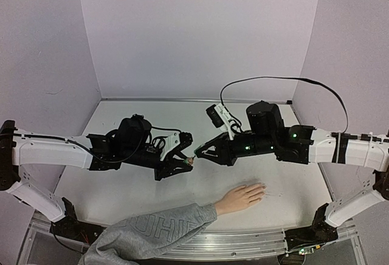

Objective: Paint the nails

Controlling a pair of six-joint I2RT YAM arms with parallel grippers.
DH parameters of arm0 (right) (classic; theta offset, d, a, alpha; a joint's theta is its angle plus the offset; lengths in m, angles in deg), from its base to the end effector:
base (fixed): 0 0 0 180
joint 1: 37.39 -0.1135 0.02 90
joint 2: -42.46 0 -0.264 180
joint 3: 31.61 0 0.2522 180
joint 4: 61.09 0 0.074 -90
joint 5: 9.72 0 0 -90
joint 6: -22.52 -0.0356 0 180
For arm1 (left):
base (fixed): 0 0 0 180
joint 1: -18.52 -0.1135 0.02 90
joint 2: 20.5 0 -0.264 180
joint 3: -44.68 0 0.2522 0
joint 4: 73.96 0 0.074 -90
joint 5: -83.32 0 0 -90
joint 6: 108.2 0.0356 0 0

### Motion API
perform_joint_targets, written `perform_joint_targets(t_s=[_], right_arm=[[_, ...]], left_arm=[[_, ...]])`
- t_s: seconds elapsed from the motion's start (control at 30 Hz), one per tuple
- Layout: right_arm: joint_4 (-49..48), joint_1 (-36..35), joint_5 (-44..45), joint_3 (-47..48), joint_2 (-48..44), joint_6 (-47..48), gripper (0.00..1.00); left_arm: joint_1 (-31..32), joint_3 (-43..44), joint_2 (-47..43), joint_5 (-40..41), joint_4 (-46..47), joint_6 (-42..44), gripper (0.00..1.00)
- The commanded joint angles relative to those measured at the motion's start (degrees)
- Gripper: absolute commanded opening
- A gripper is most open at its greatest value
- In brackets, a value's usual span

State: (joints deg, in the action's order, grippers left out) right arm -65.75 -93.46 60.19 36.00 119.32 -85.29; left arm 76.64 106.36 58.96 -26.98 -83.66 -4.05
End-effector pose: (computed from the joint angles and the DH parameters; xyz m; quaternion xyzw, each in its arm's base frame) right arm 0.1662 0.2690 0.3215 -0.3489 0.6449 0.5038 0.4567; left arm 0.1517 -0.2673 0.2465 0.5700 0.6256 -0.3309 0.4173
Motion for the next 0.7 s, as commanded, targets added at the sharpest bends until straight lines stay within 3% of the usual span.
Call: perform_joint_targets(t_s=[0.0,0.67], right_arm=[[-1.71,-0.35,-0.64,1.6,0.3,0.75,0.0],[-1.62,-0.35,-2.67,3.22,3.58,0.39,0.0]], left_arm=[[0.23,1.41,-1.69,0.26,2.58,0.88,0.0],[0.24,1.87,-1.66,-0.18,2.68,1.09,0.0]])
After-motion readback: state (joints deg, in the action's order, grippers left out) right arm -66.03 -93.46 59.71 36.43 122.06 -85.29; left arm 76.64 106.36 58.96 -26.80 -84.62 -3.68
